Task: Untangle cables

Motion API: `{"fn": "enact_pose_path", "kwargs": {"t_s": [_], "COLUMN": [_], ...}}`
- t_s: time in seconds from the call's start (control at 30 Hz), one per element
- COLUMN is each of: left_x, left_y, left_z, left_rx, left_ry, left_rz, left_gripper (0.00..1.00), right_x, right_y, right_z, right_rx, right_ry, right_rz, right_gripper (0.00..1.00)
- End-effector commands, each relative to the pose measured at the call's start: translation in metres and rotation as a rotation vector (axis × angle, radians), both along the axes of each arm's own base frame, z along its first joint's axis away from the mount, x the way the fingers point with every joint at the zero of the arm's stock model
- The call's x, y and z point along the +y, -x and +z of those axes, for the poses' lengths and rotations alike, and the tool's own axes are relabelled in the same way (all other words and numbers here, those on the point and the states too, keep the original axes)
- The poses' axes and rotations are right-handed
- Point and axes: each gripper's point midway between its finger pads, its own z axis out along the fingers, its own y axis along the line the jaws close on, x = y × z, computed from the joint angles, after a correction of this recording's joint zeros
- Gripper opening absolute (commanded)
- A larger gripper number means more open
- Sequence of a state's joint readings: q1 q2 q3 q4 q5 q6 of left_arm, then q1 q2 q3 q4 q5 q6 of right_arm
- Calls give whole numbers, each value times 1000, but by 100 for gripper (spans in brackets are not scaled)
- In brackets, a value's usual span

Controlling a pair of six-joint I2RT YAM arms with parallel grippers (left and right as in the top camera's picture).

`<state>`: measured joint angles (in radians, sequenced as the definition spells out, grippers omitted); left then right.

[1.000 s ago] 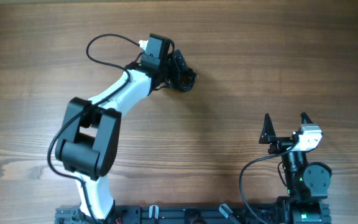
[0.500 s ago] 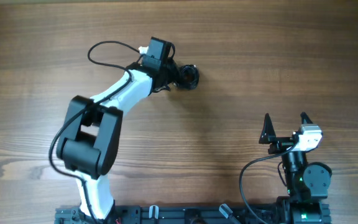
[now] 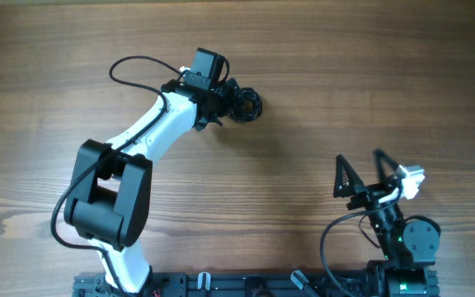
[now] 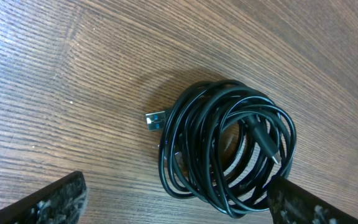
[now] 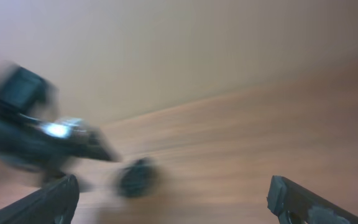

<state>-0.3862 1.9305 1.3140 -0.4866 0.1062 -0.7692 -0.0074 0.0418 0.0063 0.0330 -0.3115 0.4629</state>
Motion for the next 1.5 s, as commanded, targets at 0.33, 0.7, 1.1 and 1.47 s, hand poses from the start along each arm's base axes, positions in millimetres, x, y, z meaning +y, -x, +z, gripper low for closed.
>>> {"fn": "enact_pose_path", "kwargs": {"t_s": [0.33, 0.7, 1.1, 1.47], "left_x": [-8, -18, -50, -70], "left_y": [-13, -1, 18, 80], "left_z": [-10, -42, 106, 147], "left_rx": [-29, 38, -143, -27], "left_ry": [16, -8, 277, 465], "left_rz": [-7, -33, -159, -351], "left_gripper": [64, 37, 4, 4], "right_x": [4, 58, 92, 134], "right_y": [22, -36, -55, -95], "right_z": [216, 118, 63, 13], "right_rx": [66, 681, 879, 1004], "right_ry": [118, -60, -39, -138], "right_rz": [31, 397, 461, 531], "right_gripper": [100, 100, 100, 58]}}
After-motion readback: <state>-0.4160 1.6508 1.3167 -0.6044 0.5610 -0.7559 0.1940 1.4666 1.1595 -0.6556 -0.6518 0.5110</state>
